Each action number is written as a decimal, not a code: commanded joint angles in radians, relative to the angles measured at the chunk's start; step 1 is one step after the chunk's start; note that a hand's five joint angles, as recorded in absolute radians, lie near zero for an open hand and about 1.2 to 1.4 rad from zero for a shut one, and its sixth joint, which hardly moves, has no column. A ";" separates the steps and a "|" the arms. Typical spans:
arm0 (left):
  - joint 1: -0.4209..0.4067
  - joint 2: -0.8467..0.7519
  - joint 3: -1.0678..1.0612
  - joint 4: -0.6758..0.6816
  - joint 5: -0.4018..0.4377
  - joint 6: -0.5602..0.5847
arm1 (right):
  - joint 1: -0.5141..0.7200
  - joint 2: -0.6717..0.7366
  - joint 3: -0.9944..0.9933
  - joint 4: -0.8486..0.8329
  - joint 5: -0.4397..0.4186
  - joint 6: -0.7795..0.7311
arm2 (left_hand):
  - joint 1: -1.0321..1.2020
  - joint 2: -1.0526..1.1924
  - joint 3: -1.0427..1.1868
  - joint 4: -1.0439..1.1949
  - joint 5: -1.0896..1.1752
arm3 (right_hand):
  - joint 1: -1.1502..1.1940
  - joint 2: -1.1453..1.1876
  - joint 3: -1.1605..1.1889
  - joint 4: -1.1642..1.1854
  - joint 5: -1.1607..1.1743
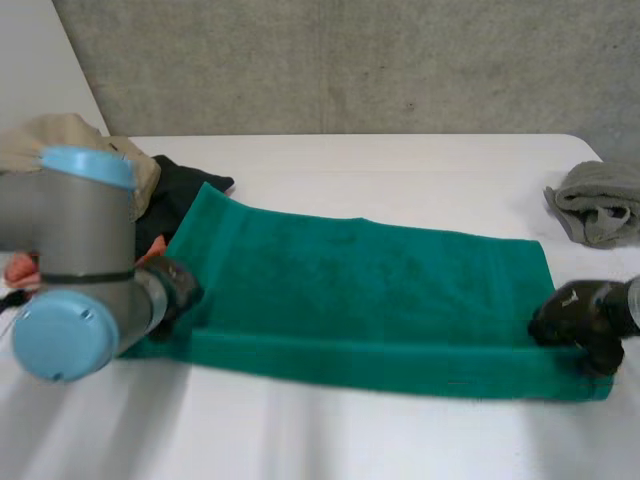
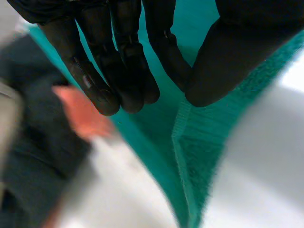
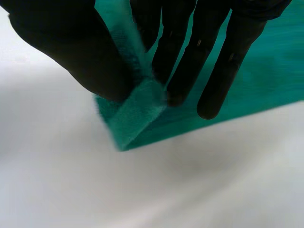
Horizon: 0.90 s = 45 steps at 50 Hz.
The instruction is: Fold the laundry.
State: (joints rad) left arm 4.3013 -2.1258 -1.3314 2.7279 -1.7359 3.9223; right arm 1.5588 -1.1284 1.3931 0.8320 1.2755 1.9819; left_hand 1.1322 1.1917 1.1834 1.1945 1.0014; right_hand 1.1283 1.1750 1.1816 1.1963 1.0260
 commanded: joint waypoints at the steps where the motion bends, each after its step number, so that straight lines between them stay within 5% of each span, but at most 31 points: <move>1: -0.005 -0.108 0.430 0.061 -0.030 -0.014 | 0.056 0.076 -0.320 -0.161 0.030 0.280 | 0.264 0.205 0.213 0.202 0.220 | 0.268 0.221 0.215 0.200 0.196; 8: 0.012 -0.111 0.874 0.194 0.074 -0.087 | 0.081 0.082 -0.686 -0.514 0.146 0.645 | 0.264 0.205 0.213 0.202 0.220 | 0.268 0.221 0.215 0.200 0.196; 12: 0.021 -0.077 1.012 0.335 0.081 -0.184 | 0.092 0.036 -0.709 -0.828 0.237 0.816 | 0.264 0.205 0.213 0.202 0.220 | 0.268 0.221 0.215 0.200 0.196; 16: 0.026 -0.065 1.008 0.372 0.101 -0.212 | 0.099 0.001 -0.654 -0.984 0.237 0.830 | 0.264 0.205 0.213 0.202 0.220 | 0.268 0.221 0.215 0.200 0.196; 34: 0.045 -0.023 0.431 0.470 0.144 -0.193 | 0.127 0.053 -0.330 -0.860 0.127 0.769 | 0.264 0.205 0.213 0.202 0.220 | 0.268 0.221 0.215 0.200 0.196; 45: 0.034 -0.051 0.039 0.487 0.122 -0.051 | 0.073 0.145 -0.066 -0.782 0.076 0.575 | 0.264 0.205 0.213 0.202 0.220 | 0.268 0.221 0.215 0.200 0.196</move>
State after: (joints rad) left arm 4.3379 -2.1879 -1.1338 3.2335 -1.5913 3.8069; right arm 1.6639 -1.0060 1.2232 -0.0063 1.3698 2.6543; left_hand 1.1341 1.1960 1.1882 1.1969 1.0014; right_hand 1.1283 1.1750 1.1816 1.1976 1.0284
